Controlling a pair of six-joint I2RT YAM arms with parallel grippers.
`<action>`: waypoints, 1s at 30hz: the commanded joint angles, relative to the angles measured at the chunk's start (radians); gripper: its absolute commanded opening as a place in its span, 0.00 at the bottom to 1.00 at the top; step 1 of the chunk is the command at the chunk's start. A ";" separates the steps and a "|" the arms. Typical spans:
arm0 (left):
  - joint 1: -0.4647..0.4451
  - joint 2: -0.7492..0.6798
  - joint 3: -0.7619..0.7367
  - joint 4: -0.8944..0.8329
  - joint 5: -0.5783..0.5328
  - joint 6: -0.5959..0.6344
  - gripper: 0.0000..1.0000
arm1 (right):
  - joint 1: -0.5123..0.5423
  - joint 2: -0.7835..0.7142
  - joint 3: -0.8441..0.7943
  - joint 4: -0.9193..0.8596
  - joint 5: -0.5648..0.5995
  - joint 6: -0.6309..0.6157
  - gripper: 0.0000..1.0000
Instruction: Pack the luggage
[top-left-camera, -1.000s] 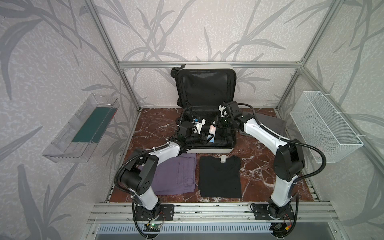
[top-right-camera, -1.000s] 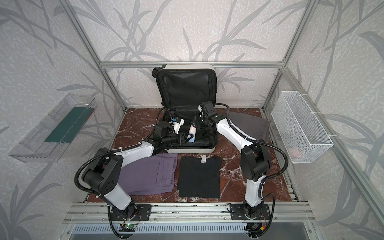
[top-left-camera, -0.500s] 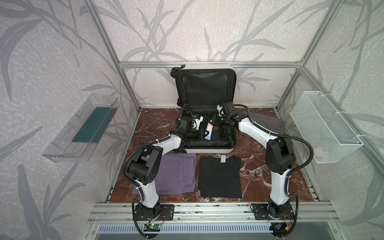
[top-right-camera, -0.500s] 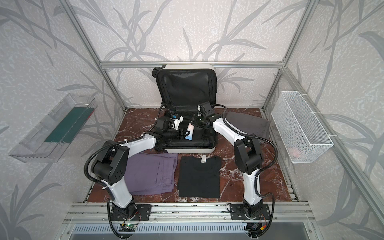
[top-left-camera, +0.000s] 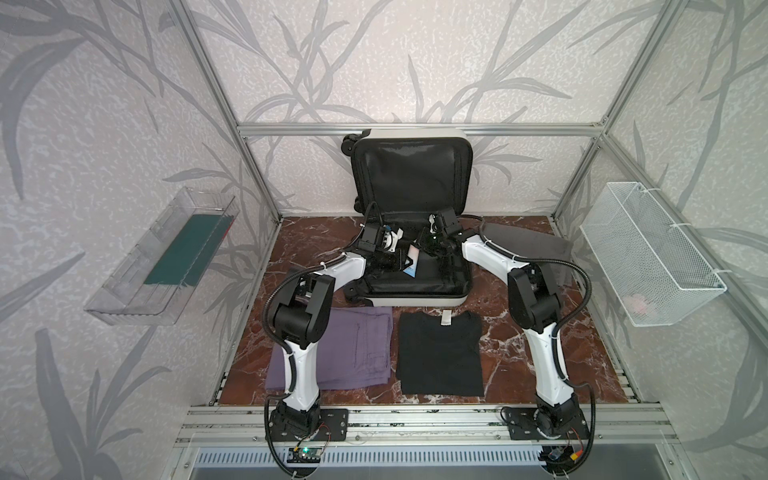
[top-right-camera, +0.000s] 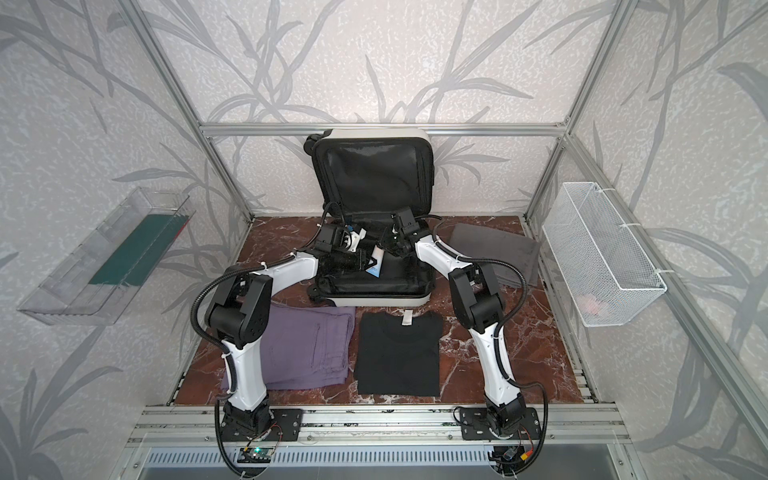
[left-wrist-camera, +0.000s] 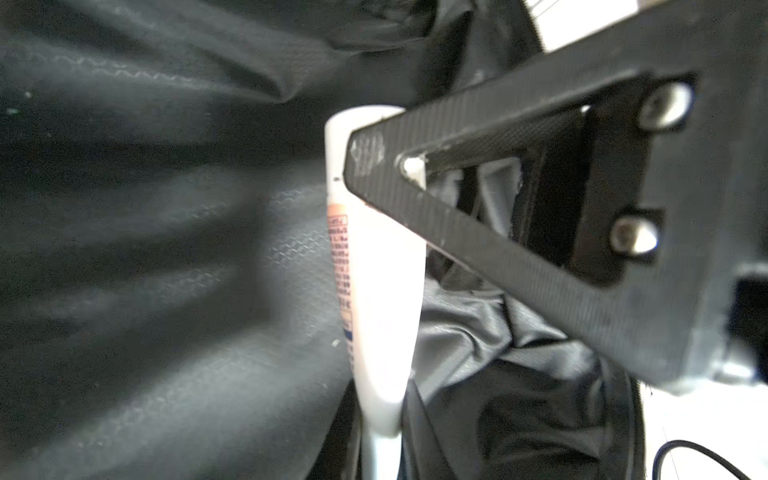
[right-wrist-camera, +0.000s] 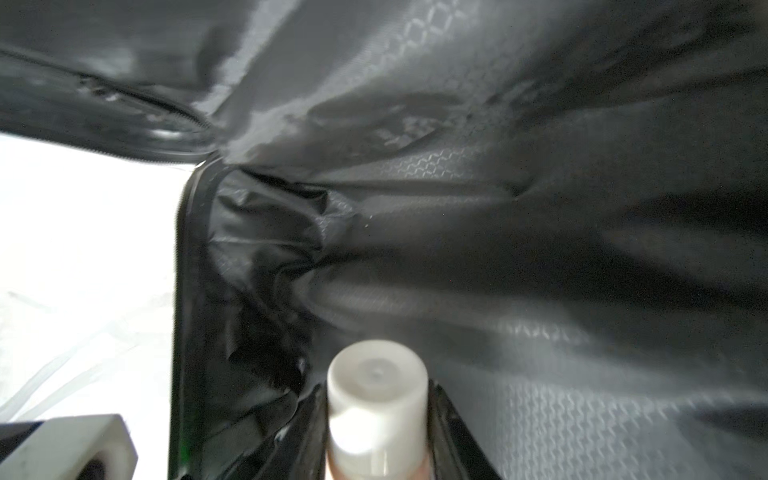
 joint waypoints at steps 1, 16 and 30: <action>0.005 0.043 0.081 -0.110 -0.027 0.039 0.17 | 0.006 0.044 0.066 -0.074 0.017 0.018 0.41; 0.014 0.117 0.218 -0.280 -0.116 0.091 0.39 | 0.009 0.096 0.119 -0.158 0.071 0.029 0.54; 0.039 -0.069 0.248 -0.332 -0.184 0.125 0.57 | 0.010 -0.102 0.014 -0.161 0.037 -0.074 0.61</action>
